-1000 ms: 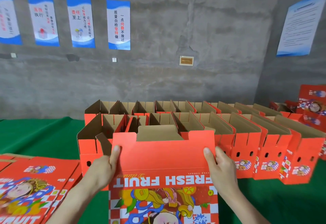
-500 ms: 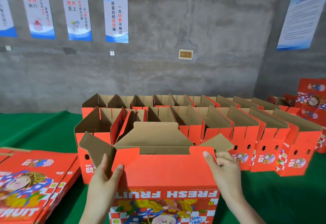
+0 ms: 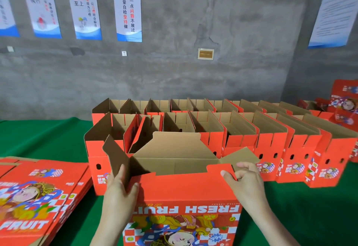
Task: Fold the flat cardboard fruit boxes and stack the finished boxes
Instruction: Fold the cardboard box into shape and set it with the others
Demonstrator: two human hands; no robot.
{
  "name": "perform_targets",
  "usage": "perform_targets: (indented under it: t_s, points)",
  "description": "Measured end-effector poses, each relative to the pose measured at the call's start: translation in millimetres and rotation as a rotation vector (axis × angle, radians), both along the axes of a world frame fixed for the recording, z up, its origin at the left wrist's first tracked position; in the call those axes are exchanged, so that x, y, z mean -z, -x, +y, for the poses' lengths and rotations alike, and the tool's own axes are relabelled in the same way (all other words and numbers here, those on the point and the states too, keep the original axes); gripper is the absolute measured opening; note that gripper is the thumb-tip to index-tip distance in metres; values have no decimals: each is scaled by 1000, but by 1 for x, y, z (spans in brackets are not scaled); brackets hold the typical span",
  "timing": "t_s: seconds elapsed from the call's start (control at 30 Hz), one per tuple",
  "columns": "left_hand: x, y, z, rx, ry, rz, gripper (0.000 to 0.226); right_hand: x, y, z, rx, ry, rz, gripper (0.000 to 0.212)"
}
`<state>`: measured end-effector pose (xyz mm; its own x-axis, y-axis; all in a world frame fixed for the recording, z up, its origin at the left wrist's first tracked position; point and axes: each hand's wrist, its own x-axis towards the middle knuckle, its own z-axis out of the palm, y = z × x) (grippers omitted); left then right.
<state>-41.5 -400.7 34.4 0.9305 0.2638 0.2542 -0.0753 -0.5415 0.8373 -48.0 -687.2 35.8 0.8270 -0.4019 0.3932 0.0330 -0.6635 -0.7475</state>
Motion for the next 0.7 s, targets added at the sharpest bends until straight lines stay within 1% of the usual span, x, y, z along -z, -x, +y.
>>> perform_targets:
  t_s: [0.03, 0.07, 0.1, 0.13, 0.17, 0.2, 0.27, 0.37, 0.47, 0.53, 0.57, 0.7]
  points:
    - [-1, 0, -1, -3, -3, 5, 68, 1, -1, -1, -4, 15, 18, 45]
    - [-1, -1, -1, -4, -6, 10, 69, -2, 1, 2, -7, 23, 46, 22]
    - [-2, -1, -1, -3, -11, 14, 70, -5, 1, 2, -12, 39, 92, 37]
    - [-2, -1, -2, -2, -19, 18, 70, -6, 1, 1, -22, 54, 122, 74]
    - [-3, -1, -1, -3, -30, 23, 70, -6, 1, -1, -46, 36, 117, 94]
    - [-3, -1, -2, -5, -41, 27, 70, -9, 2, -1, -76, 48, 98, 99]
    - [-4, -3, -2, -5, -101, 14, 67, -14, 3, 1, -132, 114, 57, 89]
    - [-6, -5, -3, 25, -254, -55, 65, -14, -2, 0, -227, 359, 102, 70]
    - [-4, -4, -4, 131, -200, -162, 68, -20, -9, -1, -273, 689, 235, 58]
    - [1, -4, -2, 150, -172, -183, 67, -29, -19, -2, -282, 867, 302, 62]
    - [5, -4, -1, 152, -166, -184, 68, -33, -23, -1, -286, 917, 332, 66]
    - [10, -10, 4, 159, -156, -200, 68, -45, -38, 8, -287, 968, 401, 79]
